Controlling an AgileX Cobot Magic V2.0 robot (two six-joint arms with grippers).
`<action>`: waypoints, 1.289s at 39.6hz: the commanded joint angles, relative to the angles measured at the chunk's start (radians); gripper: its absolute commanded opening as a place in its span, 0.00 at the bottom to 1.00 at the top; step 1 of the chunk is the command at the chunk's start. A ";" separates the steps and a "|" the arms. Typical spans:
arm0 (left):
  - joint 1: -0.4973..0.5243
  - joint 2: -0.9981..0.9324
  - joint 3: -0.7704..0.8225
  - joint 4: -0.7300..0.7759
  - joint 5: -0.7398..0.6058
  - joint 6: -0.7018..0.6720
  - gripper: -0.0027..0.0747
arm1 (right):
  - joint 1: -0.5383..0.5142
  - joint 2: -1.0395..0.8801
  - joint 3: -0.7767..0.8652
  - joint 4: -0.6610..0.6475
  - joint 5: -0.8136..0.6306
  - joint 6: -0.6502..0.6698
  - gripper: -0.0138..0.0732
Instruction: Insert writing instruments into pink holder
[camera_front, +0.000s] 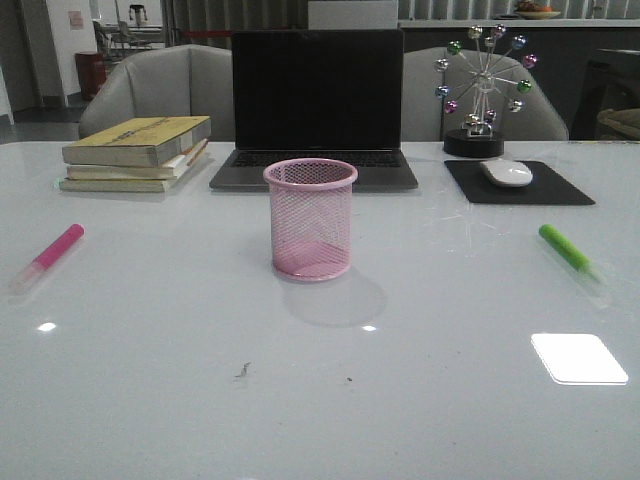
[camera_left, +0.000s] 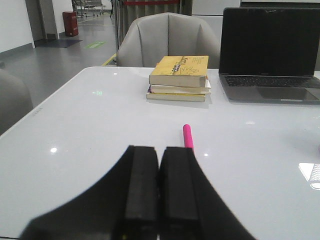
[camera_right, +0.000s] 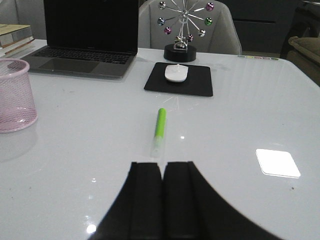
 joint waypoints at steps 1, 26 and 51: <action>-0.005 -0.023 0.004 0.000 -0.090 -0.002 0.16 | -0.004 -0.020 0.001 -0.001 -0.081 -0.002 0.23; -0.005 -0.023 0.004 0.000 -0.096 -0.002 0.16 | -0.004 -0.020 0.001 -0.001 -0.081 -0.002 0.23; -0.005 -0.023 -0.001 -0.030 -0.260 -0.002 0.16 | -0.004 -0.020 0.001 -0.001 -0.298 -0.002 0.23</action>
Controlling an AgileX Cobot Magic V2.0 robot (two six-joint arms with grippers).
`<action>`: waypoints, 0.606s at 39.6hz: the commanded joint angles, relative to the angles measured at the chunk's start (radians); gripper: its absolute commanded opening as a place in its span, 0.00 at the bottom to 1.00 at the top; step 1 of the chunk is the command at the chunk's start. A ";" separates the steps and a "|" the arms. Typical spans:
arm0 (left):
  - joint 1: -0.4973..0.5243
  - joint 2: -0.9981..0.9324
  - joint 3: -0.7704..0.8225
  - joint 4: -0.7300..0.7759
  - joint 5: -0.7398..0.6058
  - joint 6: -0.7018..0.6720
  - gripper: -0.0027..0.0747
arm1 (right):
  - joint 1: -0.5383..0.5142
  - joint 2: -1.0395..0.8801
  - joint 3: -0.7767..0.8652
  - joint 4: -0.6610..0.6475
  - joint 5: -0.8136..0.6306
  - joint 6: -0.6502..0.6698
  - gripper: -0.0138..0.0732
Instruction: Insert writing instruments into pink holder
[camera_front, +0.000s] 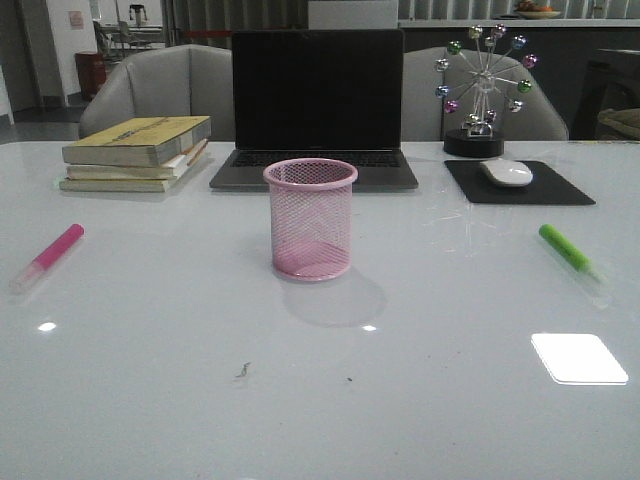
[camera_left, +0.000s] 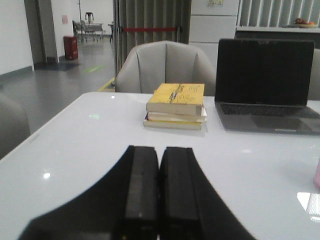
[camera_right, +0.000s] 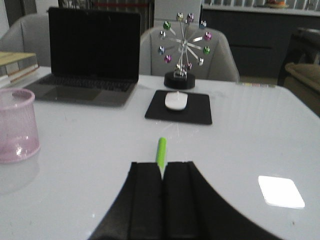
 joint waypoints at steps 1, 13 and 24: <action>-0.005 -0.023 -0.009 -0.011 -0.148 -0.002 0.16 | -0.004 -0.020 0.001 -0.001 -0.229 -0.002 0.23; -0.005 -0.019 -0.185 -0.011 -0.084 -0.002 0.16 | -0.004 -0.020 -0.158 0.035 -0.155 0.033 0.23; -0.005 0.045 -0.321 -0.011 0.087 -0.002 0.16 | -0.004 0.095 -0.376 0.033 0.051 0.033 0.23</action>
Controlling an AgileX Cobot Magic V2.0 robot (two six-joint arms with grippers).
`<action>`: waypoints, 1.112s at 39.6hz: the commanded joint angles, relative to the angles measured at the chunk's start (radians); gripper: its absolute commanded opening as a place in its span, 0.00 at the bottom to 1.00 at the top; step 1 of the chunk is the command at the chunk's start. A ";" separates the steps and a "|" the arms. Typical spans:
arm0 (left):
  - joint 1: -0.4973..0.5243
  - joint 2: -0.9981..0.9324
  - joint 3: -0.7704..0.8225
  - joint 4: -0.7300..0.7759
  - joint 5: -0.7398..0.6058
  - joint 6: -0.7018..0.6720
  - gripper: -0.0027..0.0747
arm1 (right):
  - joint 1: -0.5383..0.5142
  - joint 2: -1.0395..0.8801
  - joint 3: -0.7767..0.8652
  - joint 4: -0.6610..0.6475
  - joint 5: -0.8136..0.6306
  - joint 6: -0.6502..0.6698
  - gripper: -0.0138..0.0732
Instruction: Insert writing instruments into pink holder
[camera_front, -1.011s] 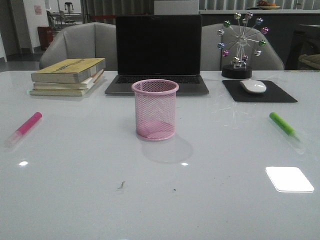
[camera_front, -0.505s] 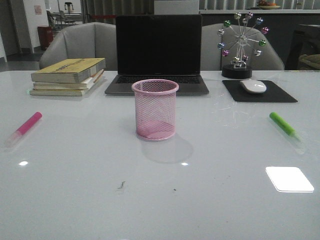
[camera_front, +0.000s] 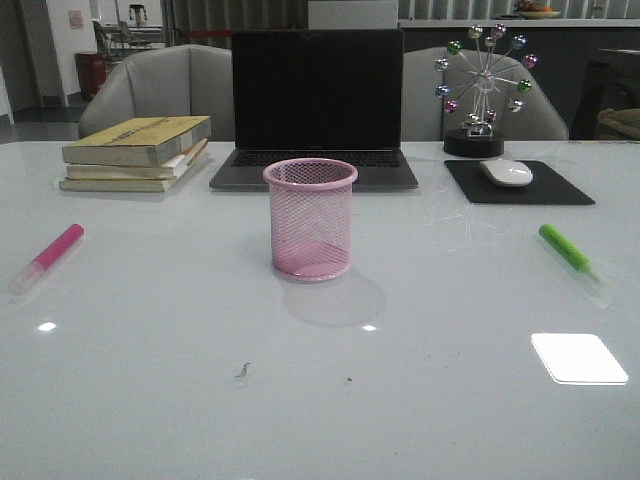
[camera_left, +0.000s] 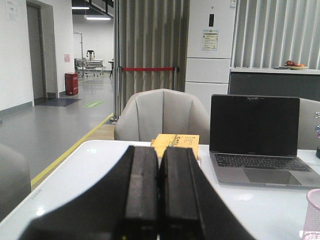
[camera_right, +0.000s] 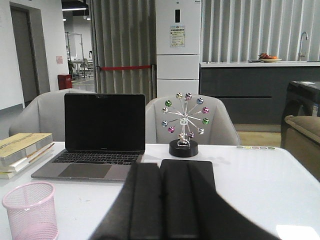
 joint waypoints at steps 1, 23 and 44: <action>-0.005 0.060 -0.074 -0.009 -0.070 -0.002 0.16 | -0.004 0.086 -0.087 -0.001 -0.064 0.000 0.23; -0.005 0.771 -0.255 -0.009 -0.353 -0.002 0.16 | -0.004 0.676 -0.181 -0.001 -0.173 0.000 0.23; -0.005 0.998 -0.255 -0.009 -0.449 -0.002 0.17 | -0.004 1.023 -0.181 0.001 -0.374 0.000 0.23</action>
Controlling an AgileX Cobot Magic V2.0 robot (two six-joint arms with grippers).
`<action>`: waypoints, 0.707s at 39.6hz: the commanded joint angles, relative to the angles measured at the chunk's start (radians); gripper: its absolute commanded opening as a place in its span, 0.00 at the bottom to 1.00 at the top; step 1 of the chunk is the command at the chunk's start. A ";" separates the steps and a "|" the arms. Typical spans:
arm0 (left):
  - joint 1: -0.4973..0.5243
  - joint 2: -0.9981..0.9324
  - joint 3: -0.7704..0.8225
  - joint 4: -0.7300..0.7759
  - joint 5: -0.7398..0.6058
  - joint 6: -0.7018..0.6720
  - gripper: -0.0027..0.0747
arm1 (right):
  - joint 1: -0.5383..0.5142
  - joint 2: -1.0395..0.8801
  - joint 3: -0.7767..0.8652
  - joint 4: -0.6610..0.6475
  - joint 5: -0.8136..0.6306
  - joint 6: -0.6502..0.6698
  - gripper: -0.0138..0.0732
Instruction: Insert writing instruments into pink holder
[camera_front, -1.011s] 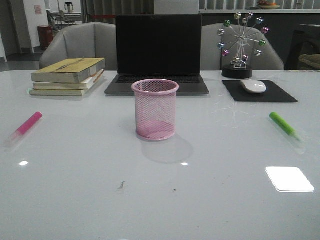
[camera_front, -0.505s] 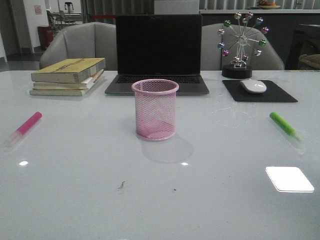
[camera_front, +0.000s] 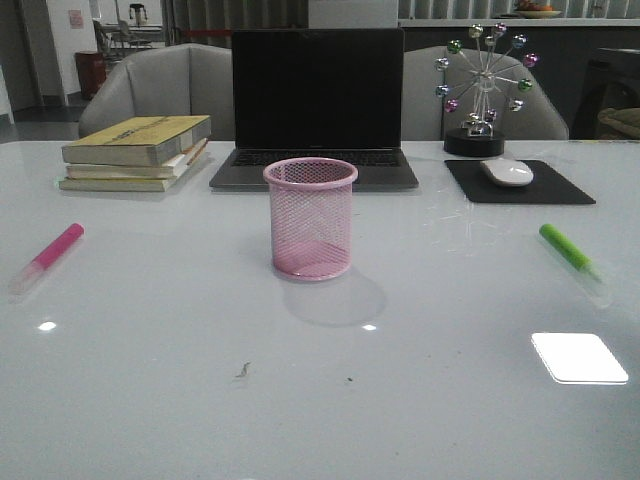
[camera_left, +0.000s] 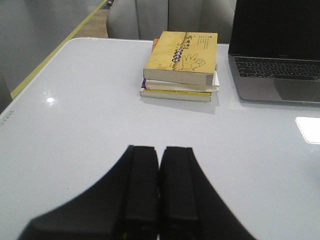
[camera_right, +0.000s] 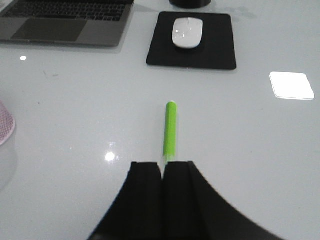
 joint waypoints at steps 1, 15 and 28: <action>-0.005 -0.011 -0.037 -0.007 -0.095 -0.002 0.17 | -0.004 0.007 -0.037 0.001 -0.098 -0.001 0.23; -0.007 -0.017 -0.037 -0.007 -0.093 -0.052 0.68 | -0.004 0.007 -0.037 0.003 -0.057 -0.001 0.58; -0.007 -0.025 -0.037 -0.007 -0.091 -0.065 0.75 | -0.004 0.007 -0.037 0.003 -0.087 -0.001 0.67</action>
